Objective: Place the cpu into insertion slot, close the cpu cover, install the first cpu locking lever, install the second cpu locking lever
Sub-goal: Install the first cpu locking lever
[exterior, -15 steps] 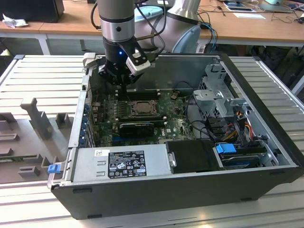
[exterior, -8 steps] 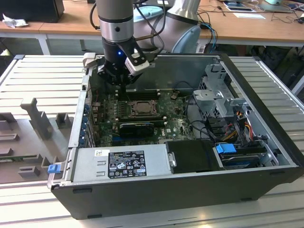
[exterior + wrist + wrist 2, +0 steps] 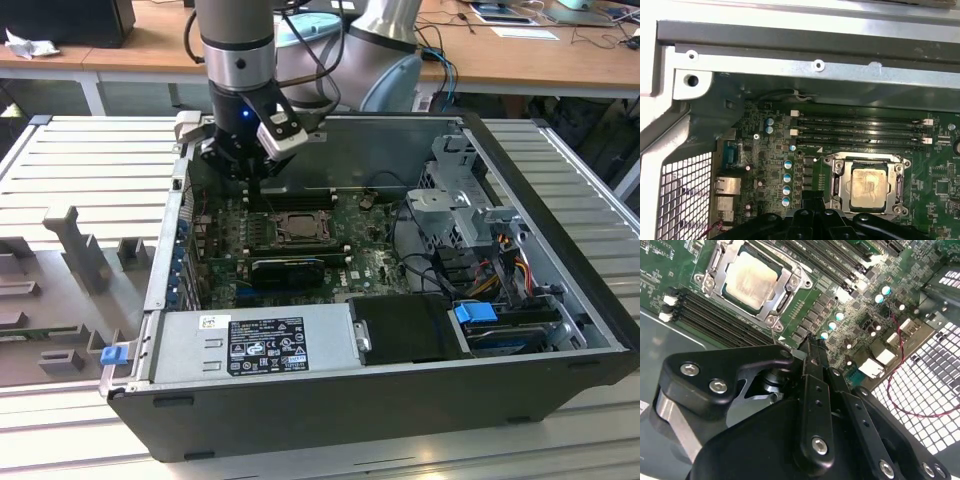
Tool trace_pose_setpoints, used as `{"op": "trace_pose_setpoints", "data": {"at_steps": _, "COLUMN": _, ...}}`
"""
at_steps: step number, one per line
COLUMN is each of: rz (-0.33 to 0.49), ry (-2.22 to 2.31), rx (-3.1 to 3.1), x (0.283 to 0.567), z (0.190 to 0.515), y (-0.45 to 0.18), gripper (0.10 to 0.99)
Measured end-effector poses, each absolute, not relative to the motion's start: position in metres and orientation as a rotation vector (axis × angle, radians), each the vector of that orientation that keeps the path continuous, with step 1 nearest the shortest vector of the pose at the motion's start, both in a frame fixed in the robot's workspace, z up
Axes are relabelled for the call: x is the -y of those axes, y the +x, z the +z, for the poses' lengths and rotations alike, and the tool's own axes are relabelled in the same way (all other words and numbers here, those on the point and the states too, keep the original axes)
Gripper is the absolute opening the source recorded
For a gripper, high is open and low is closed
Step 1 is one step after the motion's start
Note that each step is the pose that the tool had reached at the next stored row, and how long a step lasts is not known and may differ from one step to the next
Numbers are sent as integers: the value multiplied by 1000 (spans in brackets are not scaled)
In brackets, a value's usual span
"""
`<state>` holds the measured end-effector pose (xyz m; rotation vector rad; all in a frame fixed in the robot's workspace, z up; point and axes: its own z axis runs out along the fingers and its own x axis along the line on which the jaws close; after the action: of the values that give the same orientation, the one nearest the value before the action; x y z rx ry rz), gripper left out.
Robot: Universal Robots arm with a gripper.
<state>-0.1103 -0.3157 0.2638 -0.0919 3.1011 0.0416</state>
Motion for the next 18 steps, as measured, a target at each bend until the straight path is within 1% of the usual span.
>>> {"op": "trace_pose_setpoints", "data": {"at_steps": 11, "rz": 41, "ry": -91, "rx": -3101, "x": 290, "z": 260, "y": -118, "gripper": 106}}
{"op": "trace_pose_setpoints", "data": {"at_steps": 18, "rz": 41, "ry": -92, "rx": -3101, "x": 288, "z": 259, "y": -107, "gripper": 106}}
